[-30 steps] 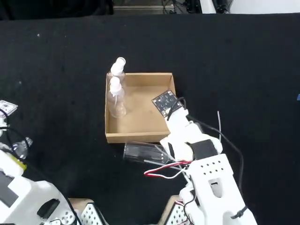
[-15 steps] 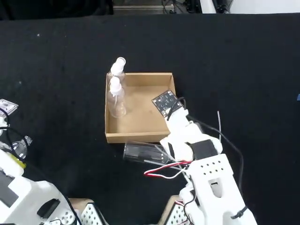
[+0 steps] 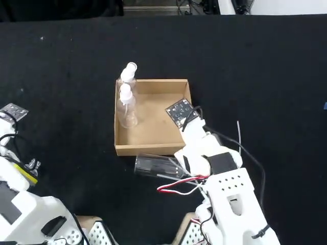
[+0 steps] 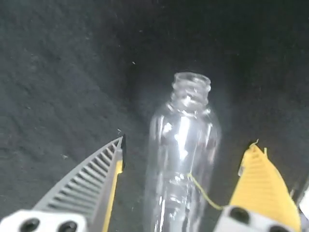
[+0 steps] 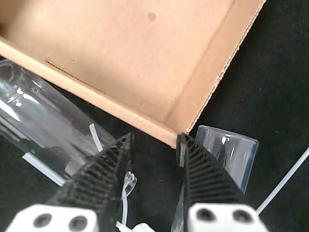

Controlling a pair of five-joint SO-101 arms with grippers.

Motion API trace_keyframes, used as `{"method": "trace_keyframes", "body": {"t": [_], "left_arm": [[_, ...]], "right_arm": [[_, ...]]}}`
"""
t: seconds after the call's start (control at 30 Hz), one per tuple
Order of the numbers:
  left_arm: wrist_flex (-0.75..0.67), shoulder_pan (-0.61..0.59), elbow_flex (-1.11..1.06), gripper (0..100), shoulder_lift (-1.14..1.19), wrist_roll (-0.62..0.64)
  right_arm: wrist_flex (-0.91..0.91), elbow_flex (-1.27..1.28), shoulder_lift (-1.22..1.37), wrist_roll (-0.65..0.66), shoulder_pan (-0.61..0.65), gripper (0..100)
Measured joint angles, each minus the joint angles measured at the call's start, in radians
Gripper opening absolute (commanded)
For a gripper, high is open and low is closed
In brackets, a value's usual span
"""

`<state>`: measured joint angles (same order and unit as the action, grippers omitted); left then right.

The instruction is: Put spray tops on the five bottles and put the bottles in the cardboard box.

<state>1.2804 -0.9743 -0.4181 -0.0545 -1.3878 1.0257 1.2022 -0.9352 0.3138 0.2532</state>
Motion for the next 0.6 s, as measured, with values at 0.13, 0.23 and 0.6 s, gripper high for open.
{"method": "trace_keyframes", "body": {"t": [0.13,0.23,0.6], "left_arm": [[-0.135,0.003,-0.095,35,0.000,-0.002],[-0.212,0.003,-0.170,35,0.000,-0.005],[-0.256,-0.018,-0.227,25,0.000,-0.060]], "right_arm": [[0.000,0.000,-0.002,0.000,0.000,12.0],[0.000,0.000,-0.002,0.000,0.000,12.0],[0.000,0.000,-0.002,0.000,0.000,12.0]]}}
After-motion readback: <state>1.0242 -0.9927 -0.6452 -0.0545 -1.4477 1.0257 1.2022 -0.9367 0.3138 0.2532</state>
